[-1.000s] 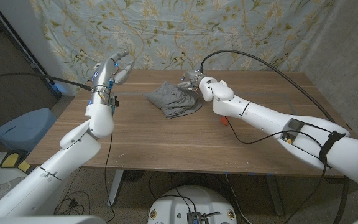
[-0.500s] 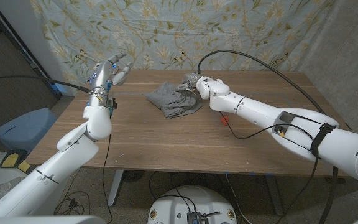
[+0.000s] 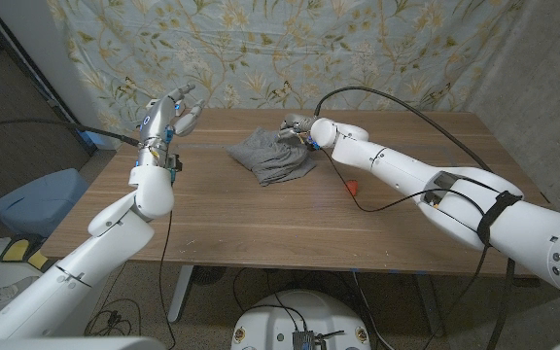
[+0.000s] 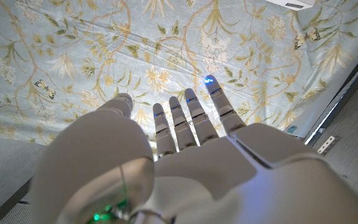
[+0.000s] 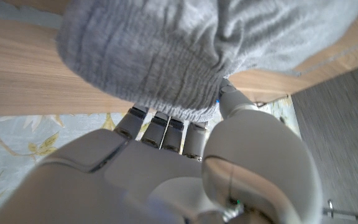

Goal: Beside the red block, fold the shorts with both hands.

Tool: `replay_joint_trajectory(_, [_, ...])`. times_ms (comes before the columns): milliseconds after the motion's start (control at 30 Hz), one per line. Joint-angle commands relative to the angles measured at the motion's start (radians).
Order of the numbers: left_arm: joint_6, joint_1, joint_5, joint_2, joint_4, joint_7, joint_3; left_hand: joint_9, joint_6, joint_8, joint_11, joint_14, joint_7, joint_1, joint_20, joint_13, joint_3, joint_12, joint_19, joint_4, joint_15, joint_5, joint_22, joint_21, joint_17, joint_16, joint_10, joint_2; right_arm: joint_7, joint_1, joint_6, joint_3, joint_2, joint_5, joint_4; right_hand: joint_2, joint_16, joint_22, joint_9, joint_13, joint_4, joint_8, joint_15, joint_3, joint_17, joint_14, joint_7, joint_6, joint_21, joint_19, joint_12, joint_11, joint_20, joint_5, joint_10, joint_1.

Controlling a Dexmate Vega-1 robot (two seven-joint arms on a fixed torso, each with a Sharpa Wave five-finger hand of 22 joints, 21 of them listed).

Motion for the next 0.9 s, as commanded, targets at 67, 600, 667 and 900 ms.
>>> replay_joint_trajectory(67, [0.019, 0.008, -0.001, 0.006, -0.004, 0.004, 0.0, 0.002, -0.008, -0.003, -0.001, -0.002, -0.002, 0.002, 0.001, 0.006, 0.008, -0.004, -0.007, -0.002, 0.002, 0.011, 0.002, -0.007, 0.004, -0.003, -0.009, 0.005, -0.203, -0.08, 0.221, 0.128, 0.023, 0.19, 0.035, -0.002, 0.019, 0.003, 0.002, 0.007, 0.008, 0.006, -0.084, -0.008, 0.012, 0.025, -0.018, 0.014, 0.012, 0.018, 0.011, 0.007, 0.002, -0.006, 0.02, 0.023])
replay_joint_trajectory(600, [-0.012, 0.035, 0.018, 0.027, -0.016, 0.019, -0.02, 0.002, -0.016, -0.001, -0.001, -0.002, -0.003, -0.005, 0.002, 0.007, 0.012, -0.003, -0.008, -0.007, 0.003, 0.012, 0.002, -0.011, 0.004, 0.0, -0.014, 0.006, -0.237, 0.03, 0.381, 0.098, 0.147, 0.23, 0.326, -0.01, 0.018, 0.004, -0.003, 0.01, 0.018, -0.008, -0.089, -0.05, 0.034, -0.034, -0.037, 0.024, 0.009, -0.002, -0.023, -0.009, -0.008, -0.013, -0.053, 0.043])
replay_joint_trajectory(667, [-0.002, 0.038, 0.021, 0.026, -0.024, 0.018, -0.023, 0.002, -0.016, -0.001, 0.001, -0.003, -0.003, -0.005, 0.002, 0.007, 0.012, -0.002, -0.008, -0.008, 0.004, 0.012, 0.002, -0.012, 0.004, 0.0, -0.013, 0.006, -0.245, 0.06, 0.4, 0.081, 0.176, 0.221, 0.399, -0.01, 0.019, 0.004, -0.003, 0.01, 0.017, -0.009, -0.088, -0.052, 0.035, -0.034, -0.037, 0.025, 0.009, -0.002, -0.023, -0.008, -0.007, -0.013, -0.052, 0.045])
replay_joint_trajectory(900, [-0.008, 0.051, 0.027, 0.026, -0.033, 0.018, -0.034, 0.002, -0.017, 0.001, 0.0, -0.003, -0.003, -0.008, 0.002, 0.007, 0.014, 0.0, -0.007, -0.012, 0.002, 0.012, 0.002, -0.014, 0.003, 0.0, -0.012, 0.005, -0.232, 0.162, 0.396, 0.013, 0.273, 0.219, 0.628, -0.002, 0.026, 0.005, -0.005, 0.01, 0.014, -0.023, -0.078, -0.055, 0.04, -0.033, -0.027, 0.007, 0.014, 0.005, -0.026, 0.0, 0.004, -0.01, -0.056, 0.064])
